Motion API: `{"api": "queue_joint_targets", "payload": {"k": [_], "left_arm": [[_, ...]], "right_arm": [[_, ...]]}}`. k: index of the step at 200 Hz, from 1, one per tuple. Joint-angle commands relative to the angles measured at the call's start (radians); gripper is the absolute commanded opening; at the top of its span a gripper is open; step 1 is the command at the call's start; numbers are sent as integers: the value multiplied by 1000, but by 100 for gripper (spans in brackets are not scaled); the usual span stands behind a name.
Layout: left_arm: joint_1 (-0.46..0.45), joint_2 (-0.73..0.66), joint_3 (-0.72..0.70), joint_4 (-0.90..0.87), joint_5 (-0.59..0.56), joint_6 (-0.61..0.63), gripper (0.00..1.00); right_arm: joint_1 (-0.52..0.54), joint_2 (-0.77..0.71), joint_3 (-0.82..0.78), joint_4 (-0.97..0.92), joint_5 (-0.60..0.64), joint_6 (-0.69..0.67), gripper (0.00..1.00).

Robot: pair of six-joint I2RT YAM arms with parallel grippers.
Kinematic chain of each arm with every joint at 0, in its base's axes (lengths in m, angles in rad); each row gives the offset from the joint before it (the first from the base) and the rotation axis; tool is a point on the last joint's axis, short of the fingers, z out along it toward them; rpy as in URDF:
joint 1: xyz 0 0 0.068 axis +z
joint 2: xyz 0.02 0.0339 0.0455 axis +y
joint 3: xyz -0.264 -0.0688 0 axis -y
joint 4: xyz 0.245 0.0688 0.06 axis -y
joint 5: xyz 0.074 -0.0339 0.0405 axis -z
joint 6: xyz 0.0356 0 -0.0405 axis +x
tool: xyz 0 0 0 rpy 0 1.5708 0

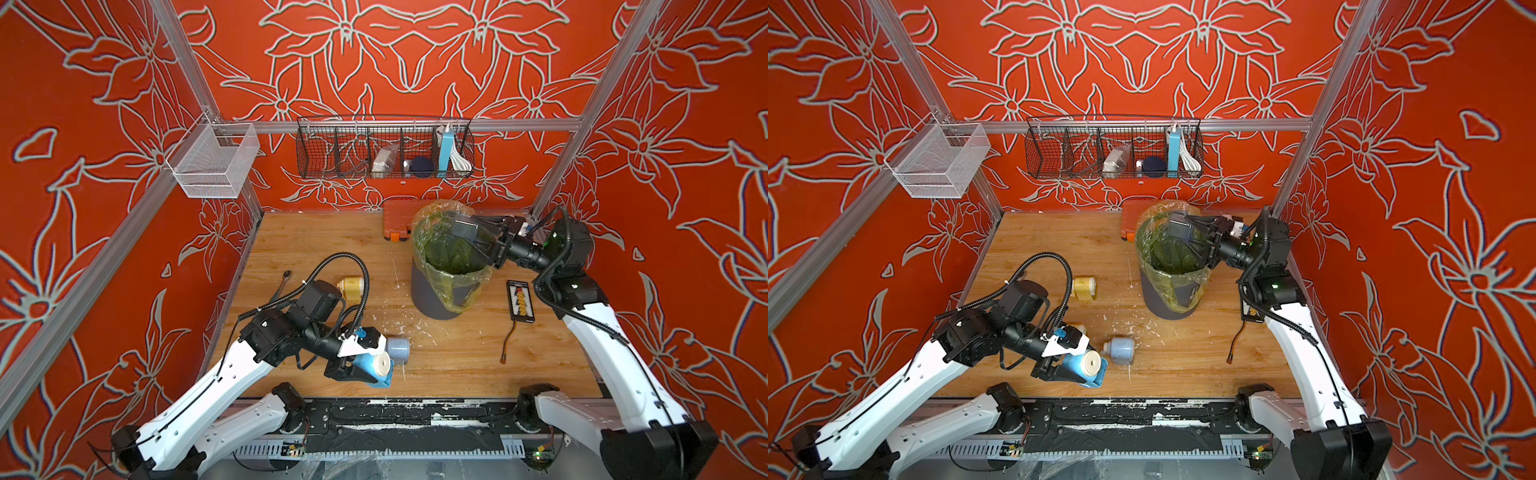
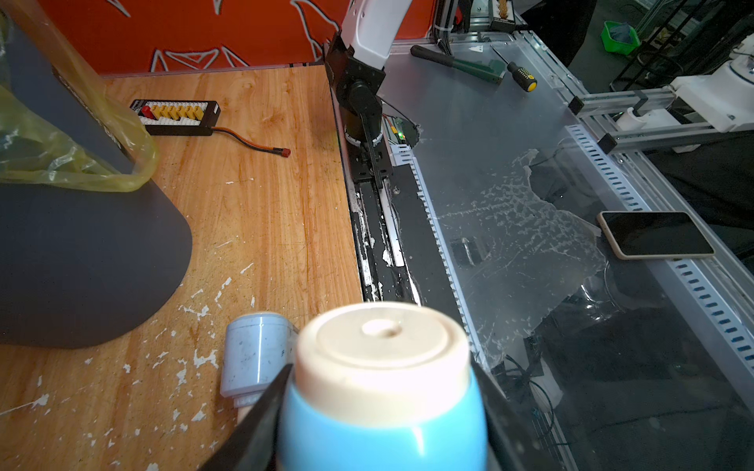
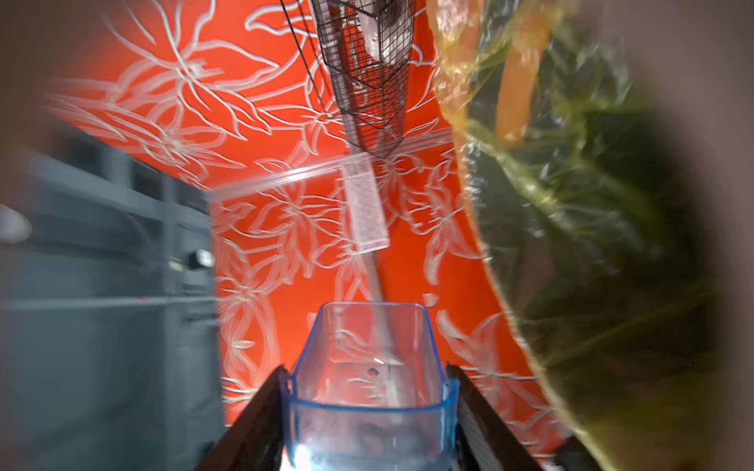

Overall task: Take out the pencil sharpener tray and clean the shavings
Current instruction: Pour the shavings into the trash bin, then place the container at the center of the board.

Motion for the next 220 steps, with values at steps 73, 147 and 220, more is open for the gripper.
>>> {"api": "queue_joint_targets", "payload": {"k": [73,147,220], "left_arm": [[4,190,160,-73,-84,149,0],[146,426,310,7,-109,206,0],[160,587,300,109,-206,212,0]], "right_arm": [[-58,-576,-94,-876,454,-1069,0],[-52,-727,-494,-973,385,-994,0],[236,-811,-754,-774,674,-818,0]]}}
